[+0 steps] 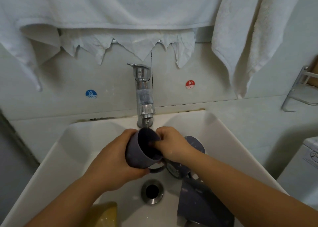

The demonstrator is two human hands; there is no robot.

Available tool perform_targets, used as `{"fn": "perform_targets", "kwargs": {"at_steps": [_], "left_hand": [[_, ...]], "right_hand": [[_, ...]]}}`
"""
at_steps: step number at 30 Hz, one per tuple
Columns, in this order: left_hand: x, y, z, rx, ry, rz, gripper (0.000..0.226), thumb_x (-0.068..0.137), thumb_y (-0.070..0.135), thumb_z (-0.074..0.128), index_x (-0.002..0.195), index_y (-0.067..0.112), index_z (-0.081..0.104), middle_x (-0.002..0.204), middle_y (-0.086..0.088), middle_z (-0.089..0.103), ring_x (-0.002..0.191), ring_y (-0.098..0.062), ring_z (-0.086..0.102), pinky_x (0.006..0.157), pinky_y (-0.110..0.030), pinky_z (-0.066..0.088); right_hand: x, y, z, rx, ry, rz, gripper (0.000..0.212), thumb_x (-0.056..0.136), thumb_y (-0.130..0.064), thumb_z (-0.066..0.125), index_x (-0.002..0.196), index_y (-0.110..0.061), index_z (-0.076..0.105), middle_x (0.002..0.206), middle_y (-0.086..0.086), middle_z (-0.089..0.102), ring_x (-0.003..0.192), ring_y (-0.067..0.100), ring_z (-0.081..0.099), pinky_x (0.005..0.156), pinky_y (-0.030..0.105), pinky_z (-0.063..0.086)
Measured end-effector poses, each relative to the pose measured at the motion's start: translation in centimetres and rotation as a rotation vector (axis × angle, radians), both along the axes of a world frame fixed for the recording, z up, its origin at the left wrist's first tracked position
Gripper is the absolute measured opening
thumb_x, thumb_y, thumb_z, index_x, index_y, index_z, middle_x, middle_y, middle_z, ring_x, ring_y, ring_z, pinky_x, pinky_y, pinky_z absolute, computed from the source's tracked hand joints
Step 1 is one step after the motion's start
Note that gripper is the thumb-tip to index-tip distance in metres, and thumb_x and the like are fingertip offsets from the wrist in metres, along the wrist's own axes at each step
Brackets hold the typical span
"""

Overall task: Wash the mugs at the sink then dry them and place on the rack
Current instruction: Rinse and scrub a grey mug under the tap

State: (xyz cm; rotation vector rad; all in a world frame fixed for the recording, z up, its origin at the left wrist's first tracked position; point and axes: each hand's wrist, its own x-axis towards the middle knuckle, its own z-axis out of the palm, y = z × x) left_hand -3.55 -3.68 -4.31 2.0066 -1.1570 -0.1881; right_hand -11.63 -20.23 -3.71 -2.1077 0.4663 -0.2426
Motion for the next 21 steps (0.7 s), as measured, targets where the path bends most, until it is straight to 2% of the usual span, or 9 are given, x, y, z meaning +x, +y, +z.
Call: {"fn": "perform_targets", "kwargs": {"at_steps": [3, 5, 7, 9, 11, 14, 16, 18, 21], "left_hand": [[0.1, 0.1, 0.2, 0.001, 0.062, -0.078, 0.08, 0.055, 0.024, 0.092, 0.114, 0.052, 0.045, 0.108, 0.039, 0.054, 0.099, 0.013, 0.056, 0.072, -0.013, 0.053], [0.6, 0.2, 0.3, -0.018, 0.109, -0.098, 0.082, 0.056, 0.015, 0.091, 0.116, 0.05, 0.048, 0.109, 0.034, 0.057, 0.101, 0.009, 0.058, 0.074, -0.017, 0.054], [1.2, 0.5, 0.2, -0.046, 0.154, -0.101, 0.083, 0.053, 0.014, 0.089, 0.117, 0.049, 0.049, 0.111, 0.029, 0.057, 0.104, 0.004, 0.058, 0.076, -0.022, 0.056], [1.4, 0.7, 0.4, -0.069, 0.173, -0.11, 0.083, 0.048, 0.019, 0.086, 0.118, 0.048, 0.05, 0.111, 0.029, 0.055, 0.107, 0.002, 0.057, 0.076, -0.023, 0.056], [1.3, 0.7, 0.7, -0.105, 0.234, -0.146, 0.08, 0.048, 0.014, 0.082, 0.117, 0.043, 0.053, 0.11, 0.026, 0.059, 0.108, -0.002, 0.06, 0.073, -0.022, 0.056], [1.2, 0.7, 0.7, -0.133, 0.333, -0.179, 0.079, 0.05, 0.006, 0.08, 0.119, 0.033, 0.054, 0.109, 0.017, 0.066, 0.106, -0.01, 0.065, 0.073, -0.024, 0.057], [1.0, 0.6, 0.4, -0.11, 0.317, -0.138, 0.084, 0.048, 0.015, 0.085, 0.12, 0.037, 0.049, 0.108, 0.019, 0.063, 0.106, -0.009, 0.064, 0.075, -0.026, 0.058], [0.8, 0.3, 0.1, -0.084, 0.251, -0.036, 0.091, 0.048, 0.02, 0.092, 0.118, 0.044, 0.04, 0.106, 0.019, 0.058, 0.101, -0.009, 0.063, 0.073, -0.027, 0.058], [0.8, 0.1, 0.2, -0.089, 0.083, 0.091, 0.087, 0.044, 0.032, 0.095, 0.11, 0.044, 0.039, 0.105, 0.021, 0.054, 0.095, -0.004, 0.059, 0.072, -0.025, 0.056]], "right_hand": [[0.0, -0.1, 0.4, -0.252, 0.063, 0.033, 0.034, 0.097, -0.039, 0.05, 0.081, -0.012, 0.062, 0.074, 0.008, 0.063, 0.064, 0.018, 0.058, 0.061, 0.029, 0.046], [0.0, -0.1, 0.4, -0.34, 0.071, 0.071, 0.035, 0.1, -0.036, 0.043, 0.085, -0.01, 0.061, 0.08, 0.009, 0.063, 0.073, 0.021, 0.059, 0.068, 0.034, 0.049], [-0.2, 0.0, 0.6, -0.191, 0.039, 0.13, 0.021, 0.099, -0.023, 0.047, 0.09, -0.007, 0.058, 0.082, 0.011, 0.063, 0.072, 0.023, 0.061, 0.07, 0.04, 0.054], [-0.1, 0.0, 0.9, -0.043, 0.022, 0.176, 0.007, 0.095, -0.011, 0.054, 0.1, -0.008, 0.054, 0.093, 0.014, 0.063, 0.072, 0.022, 0.063, 0.061, 0.032, 0.058], [0.4, 0.2, 1.1, -0.008, -0.005, 0.14, 0.011, 0.094, -0.012, 0.056, 0.102, -0.005, 0.052, 0.095, 0.019, 0.063, 0.065, 0.021, 0.062, 0.051, 0.026, 0.055], [1.2, 0.8, 0.9, -0.05, -0.076, 0.044, 0.03, 0.098, -0.028, 0.05, 0.094, 0.001, 0.057, 0.083, 0.02, 0.063, 0.06, 0.025, 0.059, 0.052, 0.036, 0.052], [1.3, 1.0, 0.4, -0.025, -0.079, 0.032, 0.03, 0.1, -0.029, 0.047, 0.086, -0.004, 0.057, 0.074, 0.013, 0.058, 0.056, 0.022, 0.057, 0.048, 0.032, 0.05], [1.3, 0.9, 0.2, 0.061, -0.074, 0.015, 0.024, 0.1, -0.021, 0.047, 0.078, -0.012, 0.051, 0.07, 0.006, 0.054, 0.052, 0.017, 0.054, 0.044, 0.025, 0.048], [1.4, 1.0, 0.0, 0.19, -0.032, 0.059, 0.016, 0.095, -0.007, 0.053, 0.084, -0.018, 0.047, 0.085, 0.007, 0.058, 0.069, 0.018, 0.059, 0.053, 0.021, 0.052]]}}
